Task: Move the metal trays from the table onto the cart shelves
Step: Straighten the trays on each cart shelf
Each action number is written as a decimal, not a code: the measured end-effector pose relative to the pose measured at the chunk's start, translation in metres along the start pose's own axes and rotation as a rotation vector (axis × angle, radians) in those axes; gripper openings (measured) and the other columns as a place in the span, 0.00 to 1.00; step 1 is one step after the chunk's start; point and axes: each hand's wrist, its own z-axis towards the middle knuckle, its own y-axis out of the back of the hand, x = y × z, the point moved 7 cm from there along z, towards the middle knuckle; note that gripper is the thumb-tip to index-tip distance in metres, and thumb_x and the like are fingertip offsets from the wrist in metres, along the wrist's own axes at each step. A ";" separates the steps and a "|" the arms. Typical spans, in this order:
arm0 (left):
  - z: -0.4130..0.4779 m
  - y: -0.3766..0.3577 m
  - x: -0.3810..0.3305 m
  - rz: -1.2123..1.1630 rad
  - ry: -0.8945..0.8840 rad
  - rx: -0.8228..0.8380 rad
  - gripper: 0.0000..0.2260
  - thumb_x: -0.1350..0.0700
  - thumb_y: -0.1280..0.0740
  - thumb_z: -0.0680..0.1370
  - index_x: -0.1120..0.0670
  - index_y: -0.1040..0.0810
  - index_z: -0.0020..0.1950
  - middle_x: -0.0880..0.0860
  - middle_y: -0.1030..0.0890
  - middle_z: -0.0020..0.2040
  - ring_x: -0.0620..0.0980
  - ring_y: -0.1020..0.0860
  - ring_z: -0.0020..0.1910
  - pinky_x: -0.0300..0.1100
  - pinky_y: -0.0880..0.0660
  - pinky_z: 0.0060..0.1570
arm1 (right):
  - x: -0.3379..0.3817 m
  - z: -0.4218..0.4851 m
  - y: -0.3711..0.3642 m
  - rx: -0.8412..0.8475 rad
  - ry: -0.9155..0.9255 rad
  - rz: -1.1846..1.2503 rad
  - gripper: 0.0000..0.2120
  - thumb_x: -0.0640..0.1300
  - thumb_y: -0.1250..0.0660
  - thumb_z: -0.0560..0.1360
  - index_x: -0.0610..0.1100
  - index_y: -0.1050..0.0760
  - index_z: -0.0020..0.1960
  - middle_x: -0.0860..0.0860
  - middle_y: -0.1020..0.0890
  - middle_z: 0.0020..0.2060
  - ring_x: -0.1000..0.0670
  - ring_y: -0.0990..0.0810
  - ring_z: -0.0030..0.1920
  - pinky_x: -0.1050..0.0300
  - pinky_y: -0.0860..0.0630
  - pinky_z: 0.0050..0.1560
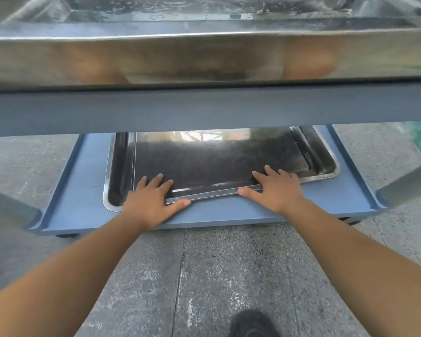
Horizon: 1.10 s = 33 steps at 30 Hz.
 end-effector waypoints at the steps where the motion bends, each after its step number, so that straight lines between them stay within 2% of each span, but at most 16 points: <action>1: 0.003 0.001 0.003 0.006 -0.010 0.008 0.49 0.17 0.59 0.63 0.40 0.44 0.78 0.46 0.47 0.80 0.58 0.49 0.79 0.63 0.37 0.71 | 0.002 -0.001 0.000 -0.007 -0.014 0.007 0.57 0.85 0.69 0.56 0.59 0.44 0.77 0.48 0.45 0.79 0.37 0.42 0.76 0.37 0.43 0.72; 4: 0.012 0.005 0.010 0.014 -0.050 0.037 0.51 0.16 0.60 0.61 0.40 0.45 0.79 0.45 0.48 0.81 0.57 0.50 0.79 0.61 0.40 0.73 | 0.010 -0.006 -0.003 -0.004 -0.056 0.022 0.59 0.85 0.70 0.55 0.58 0.44 0.78 0.47 0.45 0.79 0.35 0.42 0.75 0.36 0.43 0.71; 8: 0.018 0.011 0.017 0.034 -0.085 0.069 0.51 0.16 0.60 0.61 0.41 0.46 0.79 0.45 0.50 0.81 0.56 0.52 0.80 0.60 0.42 0.74 | 0.017 -0.010 -0.007 -0.031 -0.084 0.027 0.56 0.84 0.69 0.59 0.57 0.43 0.77 0.46 0.44 0.79 0.35 0.41 0.75 0.37 0.42 0.70; 13: 0.016 0.012 0.004 0.109 -0.064 0.094 0.54 0.17 0.63 0.61 0.46 0.46 0.80 0.51 0.49 0.81 0.60 0.50 0.79 0.63 0.40 0.72 | 0.009 -0.009 -0.003 -0.057 -0.009 0.007 0.55 0.84 0.68 0.59 0.57 0.40 0.76 0.46 0.39 0.76 0.36 0.38 0.72 0.37 0.39 0.68; 16: 0.017 0.014 -0.002 0.088 -0.037 0.095 0.54 0.17 0.60 0.61 0.47 0.44 0.78 0.52 0.48 0.81 0.60 0.49 0.79 0.66 0.38 0.69 | -0.003 -0.005 0.002 -0.075 0.029 -0.001 0.54 0.84 0.66 0.59 0.58 0.39 0.75 0.47 0.36 0.74 0.38 0.38 0.72 0.33 0.42 0.71; 21: 0.017 0.007 0.000 0.016 -0.022 0.134 0.52 0.15 0.59 0.58 0.36 0.53 0.78 0.49 0.53 0.81 0.60 0.55 0.79 0.68 0.41 0.70 | -0.019 -0.002 -0.002 -0.028 0.027 0.012 0.52 0.86 0.64 0.57 0.65 0.50 0.77 0.47 0.49 0.79 0.39 0.54 0.78 0.32 0.51 0.74; 24: 0.018 0.008 0.000 0.001 -0.018 0.180 0.53 0.15 0.59 0.56 0.36 0.53 0.78 0.48 0.55 0.81 0.59 0.58 0.79 0.69 0.43 0.71 | -0.023 -0.001 -0.004 0.027 0.017 0.011 0.52 0.87 0.64 0.56 0.68 0.53 0.76 0.46 0.52 0.80 0.37 0.54 0.78 0.31 0.52 0.74; 27: 0.017 0.007 -0.001 -0.009 -0.006 0.185 0.54 0.14 0.59 0.55 0.35 0.53 0.78 0.47 0.56 0.81 0.59 0.58 0.79 0.69 0.42 0.70 | -0.024 -0.001 -0.007 0.086 -0.007 0.049 0.52 0.88 0.62 0.55 0.69 0.56 0.76 0.47 0.54 0.80 0.37 0.54 0.78 0.30 0.46 0.72; 33: 0.014 0.005 -0.001 0.025 -0.011 0.145 0.52 0.15 0.60 0.57 0.35 0.53 0.78 0.48 0.53 0.81 0.60 0.56 0.79 0.68 0.39 0.69 | -0.023 -0.006 -0.008 0.084 -0.015 0.044 0.52 0.87 0.62 0.55 0.68 0.54 0.76 0.47 0.53 0.80 0.38 0.53 0.79 0.30 0.44 0.72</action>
